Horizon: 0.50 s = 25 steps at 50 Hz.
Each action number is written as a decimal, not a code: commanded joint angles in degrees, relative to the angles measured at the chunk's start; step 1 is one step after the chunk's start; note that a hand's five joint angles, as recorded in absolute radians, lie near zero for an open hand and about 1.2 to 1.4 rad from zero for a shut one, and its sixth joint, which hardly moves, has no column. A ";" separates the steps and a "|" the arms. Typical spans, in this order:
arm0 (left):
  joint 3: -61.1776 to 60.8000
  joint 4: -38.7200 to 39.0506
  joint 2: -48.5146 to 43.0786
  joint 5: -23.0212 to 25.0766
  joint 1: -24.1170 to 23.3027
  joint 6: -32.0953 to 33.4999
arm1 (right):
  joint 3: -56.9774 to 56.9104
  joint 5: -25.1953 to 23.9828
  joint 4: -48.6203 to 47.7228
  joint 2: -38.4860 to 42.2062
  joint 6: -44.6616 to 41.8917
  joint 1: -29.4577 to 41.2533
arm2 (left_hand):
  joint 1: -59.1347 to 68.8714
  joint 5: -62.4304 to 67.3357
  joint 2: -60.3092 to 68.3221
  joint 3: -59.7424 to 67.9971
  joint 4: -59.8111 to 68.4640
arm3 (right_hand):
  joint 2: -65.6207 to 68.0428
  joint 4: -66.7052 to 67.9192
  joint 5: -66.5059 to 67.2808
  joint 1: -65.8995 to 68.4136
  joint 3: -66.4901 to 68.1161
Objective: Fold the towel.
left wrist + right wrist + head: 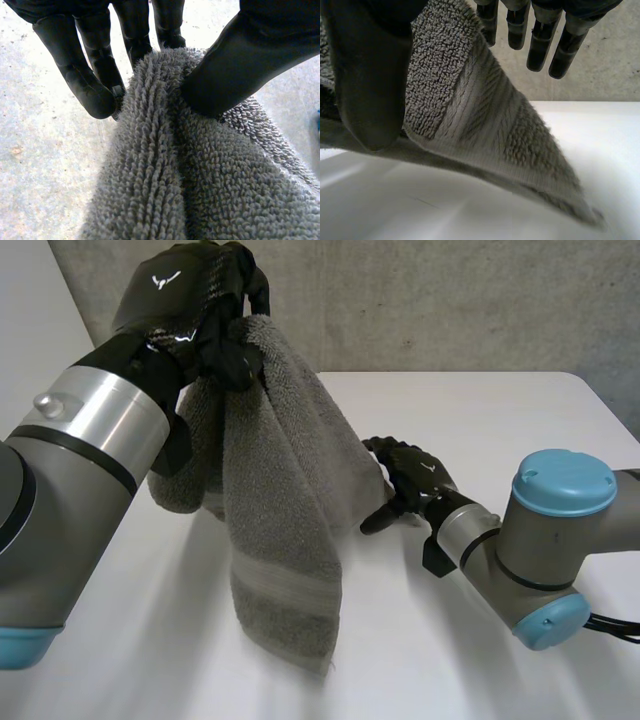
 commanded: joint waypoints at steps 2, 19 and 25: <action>-1.60 0.01 0.71 0.18 0.07 -2.18 | -1.62 0.12 -4.12 3.58 -0.29 2.56 | -8.29 -22.70 -14.53 -12.01 -10.47 | 22.64 22.46 25.96 24.51 22.57; -1.60 -0.08 -0.43 0.97 6.49 -1.57 | -3.73 -9.82 5.11 -15.85 -9.43 -9.65 | -8.29 -22.70 -14.53 -12.01 -10.47 | 65.48 65.30 68.79 67.34 65.41; -2.30 0.01 -2.27 5.35 7.72 -1.83 | -6.54 -13.50 14.66 -25.06 -17.41 -11.06 | -8.29 -22.70 -14.53 -12.01 -10.47 | 65.48 65.30 68.79 67.34 65.41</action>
